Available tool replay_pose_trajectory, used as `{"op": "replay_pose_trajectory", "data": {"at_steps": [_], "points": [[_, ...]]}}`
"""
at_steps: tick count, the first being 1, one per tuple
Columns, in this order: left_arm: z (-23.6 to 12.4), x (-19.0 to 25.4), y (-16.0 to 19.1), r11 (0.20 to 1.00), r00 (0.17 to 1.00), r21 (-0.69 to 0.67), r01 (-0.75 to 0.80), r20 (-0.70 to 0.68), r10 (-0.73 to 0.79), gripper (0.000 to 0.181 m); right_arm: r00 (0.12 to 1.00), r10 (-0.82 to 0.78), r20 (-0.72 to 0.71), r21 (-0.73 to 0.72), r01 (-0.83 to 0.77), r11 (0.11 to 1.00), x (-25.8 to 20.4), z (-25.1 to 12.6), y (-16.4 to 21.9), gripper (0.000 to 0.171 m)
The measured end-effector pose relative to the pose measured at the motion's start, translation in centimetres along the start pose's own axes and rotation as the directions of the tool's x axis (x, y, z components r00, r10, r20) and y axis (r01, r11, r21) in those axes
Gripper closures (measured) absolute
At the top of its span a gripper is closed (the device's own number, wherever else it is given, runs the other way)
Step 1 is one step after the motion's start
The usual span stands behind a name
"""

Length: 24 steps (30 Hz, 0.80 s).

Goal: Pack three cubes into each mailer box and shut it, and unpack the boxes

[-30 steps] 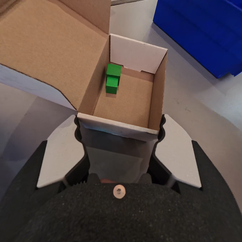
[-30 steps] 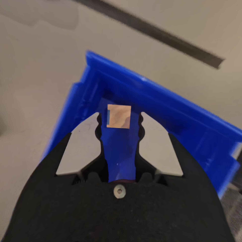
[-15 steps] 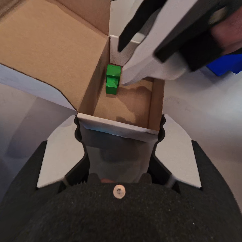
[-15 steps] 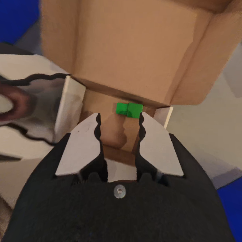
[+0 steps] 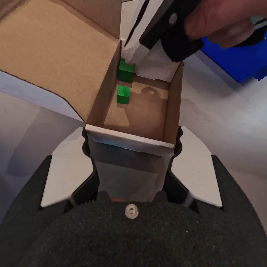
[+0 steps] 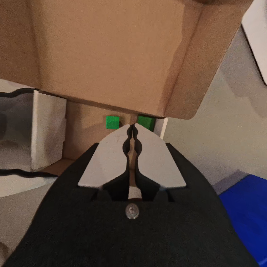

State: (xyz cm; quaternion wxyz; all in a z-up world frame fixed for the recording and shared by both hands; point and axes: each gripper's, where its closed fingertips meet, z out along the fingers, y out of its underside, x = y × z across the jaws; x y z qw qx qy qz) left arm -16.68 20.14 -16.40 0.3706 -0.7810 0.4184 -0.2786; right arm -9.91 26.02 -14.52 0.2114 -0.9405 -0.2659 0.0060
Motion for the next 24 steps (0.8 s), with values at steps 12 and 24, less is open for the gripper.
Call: {"op": "replay_pose_trajectory", "data": {"at_steps": [12, 24], "points": [[0.3, 0.1, -0.2, 1.0, 1.0, -0.003, 0.0, 0.003, 0.0, 0.067, 0.998, 0.036, 0.042, -0.141, -0.03, 0.989, -2.5, 4.2, 1.5, 0.149], [-0.2, 0.0, 0.1, 1.0, 1.0, -0.002, 0.004, 0.008, -0.004, 0.067, 0.95, 0.265, -0.167, 0.318, -0.203, 0.926, 13.1, -18.3, 5.4, 0.149]]}}
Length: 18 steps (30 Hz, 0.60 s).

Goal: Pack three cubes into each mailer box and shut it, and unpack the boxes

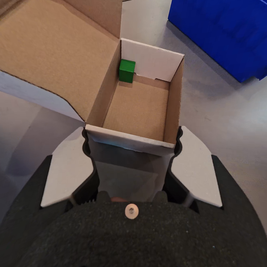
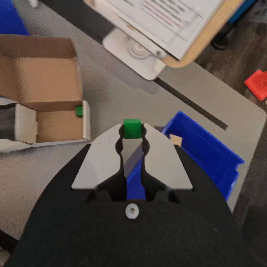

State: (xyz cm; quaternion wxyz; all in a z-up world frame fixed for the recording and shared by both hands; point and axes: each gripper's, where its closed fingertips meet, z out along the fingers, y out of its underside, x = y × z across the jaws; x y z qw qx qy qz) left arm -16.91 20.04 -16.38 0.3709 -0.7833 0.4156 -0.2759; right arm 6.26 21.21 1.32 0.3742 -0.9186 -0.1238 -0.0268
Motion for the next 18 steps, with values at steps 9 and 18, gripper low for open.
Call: {"op": "replay_pose_trajectory", "data": {"at_steps": [9, 18], "points": [[0.1, 0.0, 0.0, 1.0, 1.0, -0.022, -0.004, -0.008, 0.004, 0.067, 0.937, 0.34, -0.078, -0.505, -0.331, 0.797, 13.6, 10.9, 20.6, 0.148], [-0.1, 0.0, 0.1, 1.0, 1.0, -0.019, 0.008, 0.006, -0.007, 0.067, 0.955, 0.273, -0.118, -0.293, -0.296, 0.909, 13.7, 8.8, 15.8, 0.13]]}}
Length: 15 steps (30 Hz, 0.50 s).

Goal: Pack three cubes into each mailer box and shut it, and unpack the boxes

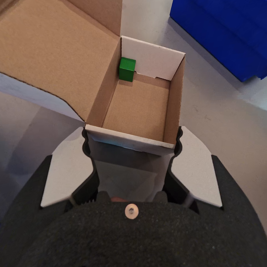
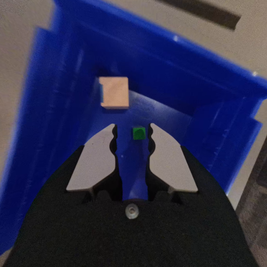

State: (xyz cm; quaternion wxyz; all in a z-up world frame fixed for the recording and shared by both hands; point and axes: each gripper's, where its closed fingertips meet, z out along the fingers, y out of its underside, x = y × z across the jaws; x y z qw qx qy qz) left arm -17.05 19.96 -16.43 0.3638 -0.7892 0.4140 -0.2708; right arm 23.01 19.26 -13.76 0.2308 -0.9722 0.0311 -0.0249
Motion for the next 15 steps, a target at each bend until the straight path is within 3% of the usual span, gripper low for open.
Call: {"op": "replay_pose_trajectory", "data": {"at_steps": [3, 6, 8, 10, 15], "points": [[0.0, 0.0, 0.0, 1.0, 1.0, -0.002, 0.0, 0.0, 0.0, 0.067, 0.992, -0.104, 0.069, 0.256, 0.084, 0.963, -7.0, -6.6, -5.0, 0.136], [0.0, 0.0, 0.0, 1.0, 1.0, -0.004, 0.001, 0.0, -0.001, 0.067, 0.914, -0.341, 0.218, 0.366, 0.248, 0.897, -19.3, -9.9, -6.0, 0.135], [-0.1, 0.0, 0.1, 1.0, 1.0, -0.007, 0.001, 0.002, -0.001, 0.067, 0.838, -0.449, 0.309, 0.31, 0.357, 0.881, -26.7, -8.3, -4.3, 0.122], [-0.2, 0.0, 0.2, 1.0, 1.0, -0.01, 0.005, 0.01, -0.005, 0.067, 0.797, -0.517, 0.312, 0.222, 0.468, 0.856, -31.1, -5.0, -2.5, 0.118], [-0.5, 0.0, 0.4, 1.0, 1.0, -0.009, 0.009, 0.017, -0.008, 0.067, 0.744, -0.652, 0.145, 0.09, 0.646, 0.758, -33.8, 1.7, -2.4, 0.123]]}}
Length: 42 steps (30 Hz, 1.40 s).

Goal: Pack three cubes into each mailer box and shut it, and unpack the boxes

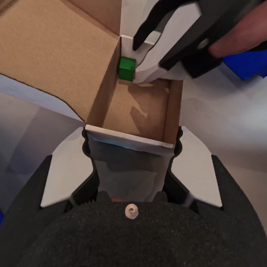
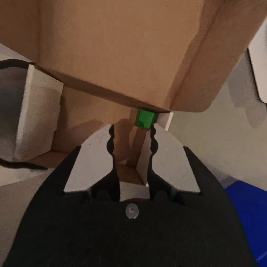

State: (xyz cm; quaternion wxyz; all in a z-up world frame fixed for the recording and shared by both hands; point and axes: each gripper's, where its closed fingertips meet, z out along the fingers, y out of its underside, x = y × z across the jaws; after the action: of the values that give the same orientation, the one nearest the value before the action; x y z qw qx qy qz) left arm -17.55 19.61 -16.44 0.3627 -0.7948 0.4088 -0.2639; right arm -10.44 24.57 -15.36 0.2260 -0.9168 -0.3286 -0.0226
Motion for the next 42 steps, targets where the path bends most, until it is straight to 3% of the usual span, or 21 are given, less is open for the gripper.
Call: {"op": "replay_pose_trajectory", "data": {"at_steps": [6, 10, 12, 15, 19, 22, 24, 28, 32, 36, 39, 42], "points": [[-0.1, 0.0, 0.0, 1.0, 1.0, 0.0, -0.012, -0.001, 0.012, 0.067, 0.987, -0.117, -0.106, -0.157, 0.1, 0.982, 1.2, 2.6, 0.3, 0.135], [0.0, 0.0, 0.0, 1.0, 1.0, -0.005, -0.009, -0.006, 0.009, 0.067, 0.967, -0.181, -0.177, -0.227, 0.138, 0.964, 0.6, 3.0, 0.4, 0.121], [0.0, 0.0, 0.0, 1.0, 1.0, -0.007, -0.009, -0.006, 0.009, 0.067, 0.973, -0.185, -0.141, -0.239, 0.148, 0.96, -0.5, 2.8, 0.5, 0.112], [-0.1, 0.0, 0.0, 1.0, 1.0, -0.009, -0.008, -0.007, 0.008, 0.067, 0.984, -0.162, -0.067, -0.206, 0.146, 0.968, -2.1, 2.0, 0.2, 0.124], [-0.1, 0.0, 0.1, 1.0, 1.0, -0.008, -0.008, -0.01, 0.008, 0.067, 0.976, -0.141, -0.167, -0.168, 0.113, 0.979, 0.1, 1.4, -0.6, 0.122], [-0.1, 0.0, 0.0, 1.0, 1.0, -0.007, -0.011, -0.009, 0.011, 0.067, 0.991, -0.062, -0.119, -0.227, 0.034, 0.973, 0.3, 3.0, 0.7, 0.115], [0.0, 0.1, 0.0, 1.0, 1.0, -0.006, -0.008, -0.007, 0.008, 0.067, 0.983, -0.092, -0.157, -0.224, 0.055, 0.973, 0.6, 3.0, 0.4, 0.139], [-0.1, 0.0, 0.1, 1.0, 1.0, -0.003, -0.006, -0.009, 0.006, 0.067, 0.994, -0.051, -0.094, -0.191, 0.032, 0.981, -0.6, 2.4, 0.3, 0.141], [-0.3, 0.0, 0.2, 1.0, 1.0, -0.005, -0.002, -0.018, 0.002, 0.067, 0.994, -0.028, -0.101, -0.035, 0.025, 0.999, -0.9, -2.3, -0.7, 0.142], [-0.5, 0.1, 0.4, 1.0, 0.999, -0.016, -0.022, -0.037, 0.021, 0.067, 0.981, 0.138, -0.137, 0.209, -0.107, 0.972, 2.8, -11.6, 0.9, 0.142], [-1.0, 0.4, 0.8, 0.997, 0.994, -0.048, -0.063, -0.094, 0.059, 0.067, 0.91, 0.372, -0.183, 0.333, -0.299, 0.894, 9.3, -17.3, 6.8, 0.142], [-1.4, 0.8, 1.2, 0.99, 0.984, -0.086, -0.11, -0.153, 0.096, 0.067, 0.773, 0.553, -0.312, 0.256, -0.492, 0.832, 16.9, -18.4, 16.3, 0.142]]}}
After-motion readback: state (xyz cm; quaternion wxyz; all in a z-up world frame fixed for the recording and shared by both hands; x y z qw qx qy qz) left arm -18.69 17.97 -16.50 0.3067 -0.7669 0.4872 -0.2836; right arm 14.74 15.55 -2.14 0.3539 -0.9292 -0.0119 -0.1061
